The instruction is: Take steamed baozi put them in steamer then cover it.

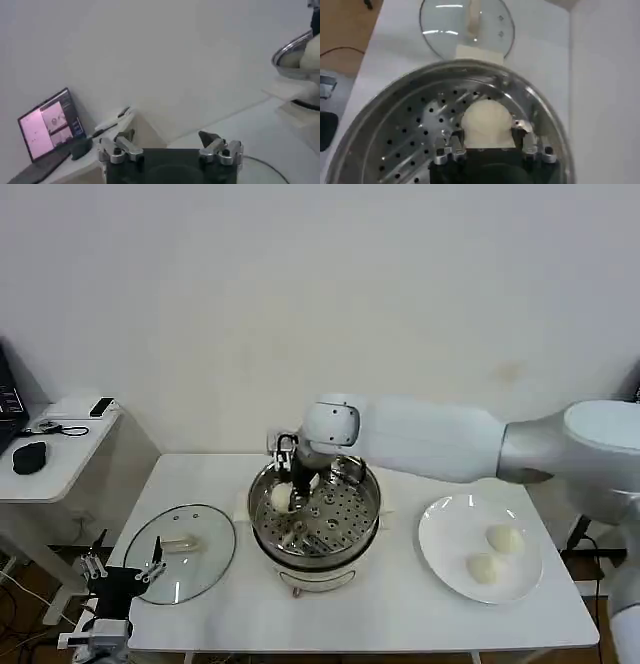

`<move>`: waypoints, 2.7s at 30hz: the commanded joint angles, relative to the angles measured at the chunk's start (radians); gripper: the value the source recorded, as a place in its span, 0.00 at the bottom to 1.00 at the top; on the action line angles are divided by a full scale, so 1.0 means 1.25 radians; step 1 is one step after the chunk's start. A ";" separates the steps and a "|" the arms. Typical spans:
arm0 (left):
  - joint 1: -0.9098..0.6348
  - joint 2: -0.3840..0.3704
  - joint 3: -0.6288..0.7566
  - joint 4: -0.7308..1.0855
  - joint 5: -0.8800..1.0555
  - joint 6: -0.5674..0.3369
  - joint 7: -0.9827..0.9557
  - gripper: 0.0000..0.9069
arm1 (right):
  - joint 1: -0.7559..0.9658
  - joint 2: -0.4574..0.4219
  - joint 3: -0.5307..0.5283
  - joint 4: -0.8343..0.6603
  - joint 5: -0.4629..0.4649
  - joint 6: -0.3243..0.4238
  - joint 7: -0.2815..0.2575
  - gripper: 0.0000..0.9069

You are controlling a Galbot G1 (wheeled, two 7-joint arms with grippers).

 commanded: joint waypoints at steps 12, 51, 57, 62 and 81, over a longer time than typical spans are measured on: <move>0.000 0.001 0.000 -0.001 0.000 -0.001 0.000 1.00 | 0.011 -0.022 0.012 0.007 -0.015 -0.006 -0.016 1.00; 0.017 -0.018 0.094 -0.042 0.041 -0.004 -0.006 1.00 | -0.541 -0.891 0.496 0.351 -0.575 0.273 -0.182 1.00; 0.031 -0.023 0.092 -0.041 0.053 -0.010 -0.008 1.00 | -0.747 -0.878 0.666 0.330 -0.613 0.299 -0.184 1.00; 0.032 -0.024 0.088 -0.039 0.055 -0.009 -0.008 1.00 | -0.763 -0.846 0.670 0.303 -0.633 0.310 -0.196 1.00; 0.021 -0.019 0.075 -0.010 0.053 -0.007 -0.006 1.00 | -0.668 -0.677 0.573 0.132 -0.667 0.311 -0.184 1.00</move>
